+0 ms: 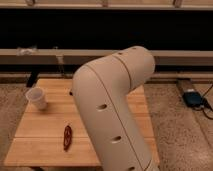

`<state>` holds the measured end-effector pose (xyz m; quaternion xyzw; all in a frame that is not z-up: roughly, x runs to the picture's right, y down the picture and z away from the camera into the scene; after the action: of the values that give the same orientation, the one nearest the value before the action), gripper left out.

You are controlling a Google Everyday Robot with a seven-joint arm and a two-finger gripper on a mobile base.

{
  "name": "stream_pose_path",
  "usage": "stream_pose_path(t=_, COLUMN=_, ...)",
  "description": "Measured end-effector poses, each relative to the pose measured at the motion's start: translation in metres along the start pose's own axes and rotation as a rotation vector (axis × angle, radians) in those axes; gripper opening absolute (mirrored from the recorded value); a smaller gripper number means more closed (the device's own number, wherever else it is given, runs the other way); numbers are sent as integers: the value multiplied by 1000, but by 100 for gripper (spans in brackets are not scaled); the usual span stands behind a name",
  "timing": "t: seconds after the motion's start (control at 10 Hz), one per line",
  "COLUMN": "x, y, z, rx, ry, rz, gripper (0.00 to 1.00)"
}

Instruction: Wipe the white sponge on the table

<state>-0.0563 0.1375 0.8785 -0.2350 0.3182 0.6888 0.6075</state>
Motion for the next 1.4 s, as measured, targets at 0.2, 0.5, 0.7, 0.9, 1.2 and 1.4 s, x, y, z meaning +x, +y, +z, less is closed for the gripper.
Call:
stream_pose_path(t=0.2, x=6, y=12, z=1, rx=-20, ry=5, rz=-33, gripper=2)
stream_pose_path(t=0.5, x=12, y=32, z=1, rx=-31, ry=5, rz=-89, gripper=2)
stream_pose_path(t=0.7, x=13, y=38, z=2, rx=-38, ry=4, rz=-112, gripper=2)
stream_pose_path(t=0.9, x=14, y=53, z=0, rx=-51, ry=-2, rz=-149, gripper=2)
stream_pose_path(t=1.2, x=6, y=77, z=-4, rx=-81, ry=-20, rz=-201, gripper=2)
stream_pose_path(t=1.4, x=0, y=95, z=-3, rx=-93, ry=-23, rz=-243, gripper=2)
